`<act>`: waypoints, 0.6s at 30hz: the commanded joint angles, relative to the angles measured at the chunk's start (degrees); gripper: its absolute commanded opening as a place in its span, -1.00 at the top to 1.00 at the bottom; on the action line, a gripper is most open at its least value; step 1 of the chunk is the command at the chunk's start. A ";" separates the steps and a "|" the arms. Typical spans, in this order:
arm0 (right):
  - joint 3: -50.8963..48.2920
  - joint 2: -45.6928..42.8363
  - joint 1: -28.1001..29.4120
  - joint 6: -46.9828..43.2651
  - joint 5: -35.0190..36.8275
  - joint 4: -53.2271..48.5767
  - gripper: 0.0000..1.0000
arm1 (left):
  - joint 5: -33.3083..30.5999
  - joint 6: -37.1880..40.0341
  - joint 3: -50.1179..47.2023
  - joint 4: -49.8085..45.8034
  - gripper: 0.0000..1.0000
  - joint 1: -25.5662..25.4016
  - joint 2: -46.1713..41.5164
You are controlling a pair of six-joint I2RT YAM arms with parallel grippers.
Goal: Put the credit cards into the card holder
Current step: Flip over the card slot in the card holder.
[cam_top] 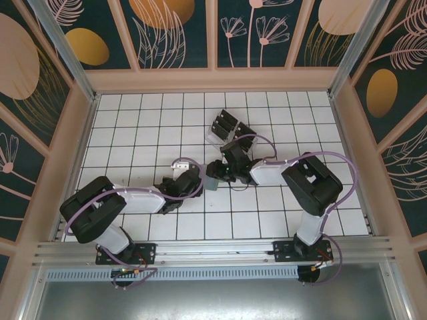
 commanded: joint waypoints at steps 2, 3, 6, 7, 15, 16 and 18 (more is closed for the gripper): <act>1.74 0.49 0.30 0.48 -1.37 -0.24 0.25 | -0.28 -0.31 -0.94 -0.28 -0.97 -0.21 -0.77; 2.05 0.30 0.38 0.57 -1.58 -0.22 0.25 | -0.32 -0.24 -0.96 -0.29 -0.97 -0.17 -0.94; 3.32 0.12 0.73 0.45 -1.93 -0.72 0.25 | -0.35 -0.09 -1.03 -0.26 -0.97 -0.16 -1.45; 3.75 0.17 0.78 0.52 -2.04 -0.81 0.25 | -0.33 -0.11 -0.97 -0.26 -0.97 -0.20 -1.58; 7.04 1.29 1.57 1.08 -3.58 -1.02 0.24 | -3.28 -1.50 -0.92 -4.58 -0.97 -0.19 -9.64; 7.64 1.56 1.77 1.14 -3.78 -1.11 0.24 | -4.21 -1.86 -0.87 -5.51 -0.97 -0.16 -11.51; 9.52 2.53 2.25 1.09 -3.89 -1.74 0.24 | -6.31 -2.84 -0.95 -7.77 -0.97 -0.15 -15.90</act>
